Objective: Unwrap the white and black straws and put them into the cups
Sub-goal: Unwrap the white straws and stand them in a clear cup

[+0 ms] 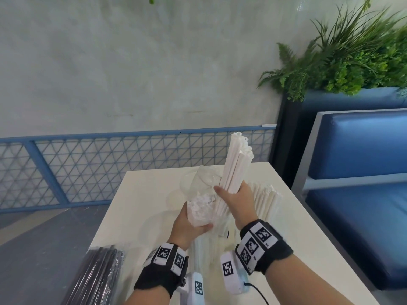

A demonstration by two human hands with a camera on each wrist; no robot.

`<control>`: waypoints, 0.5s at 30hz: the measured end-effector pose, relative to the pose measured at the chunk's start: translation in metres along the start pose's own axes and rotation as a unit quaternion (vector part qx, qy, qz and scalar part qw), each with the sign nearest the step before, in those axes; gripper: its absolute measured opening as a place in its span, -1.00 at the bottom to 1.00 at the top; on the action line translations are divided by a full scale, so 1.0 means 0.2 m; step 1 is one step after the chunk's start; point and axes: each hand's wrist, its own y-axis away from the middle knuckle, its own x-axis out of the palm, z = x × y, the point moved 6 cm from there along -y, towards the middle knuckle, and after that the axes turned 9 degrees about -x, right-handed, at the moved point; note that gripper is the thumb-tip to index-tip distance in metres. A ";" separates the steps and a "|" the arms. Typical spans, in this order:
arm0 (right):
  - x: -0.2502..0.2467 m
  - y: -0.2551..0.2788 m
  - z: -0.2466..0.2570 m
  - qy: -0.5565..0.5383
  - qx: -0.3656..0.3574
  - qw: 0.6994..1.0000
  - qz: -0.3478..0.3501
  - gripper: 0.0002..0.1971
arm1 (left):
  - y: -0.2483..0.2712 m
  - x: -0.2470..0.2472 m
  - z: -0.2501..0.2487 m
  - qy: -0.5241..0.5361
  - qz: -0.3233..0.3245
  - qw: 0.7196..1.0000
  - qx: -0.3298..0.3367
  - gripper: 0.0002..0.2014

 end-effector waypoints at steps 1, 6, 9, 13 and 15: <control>0.01 0.03 -0.03 0.015 0.009 1.000 0.005 -0.73 | 0.00 0.00 0.00 0.001 0.001 1.000 -0.001 -0.32; -0.01 0.01 -0.07 -0.027 0.047 0.998 -0.040 -0.80 | 0.00 0.01 0.00 0.004 0.010 1.000 -0.005 -0.29; -0.03 -0.03 -0.02 -0.060 0.053 0.995 -0.057 -0.84 | 0.00 0.01 0.01 0.005 0.012 1.000 -0.014 -0.22; -0.09 -0.09 0.06 -0.113 0.067 0.986 -0.105 -0.91 | 0.00 0.00 0.02 0.007 0.015 1.000 -0.022 -0.23; -0.13 -0.11 0.10 -0.136 0.073 0.981 -0.122 -0.93 | 0.00 -0.01 0.01 0.013 0.016 1.000 -0.022 -0.18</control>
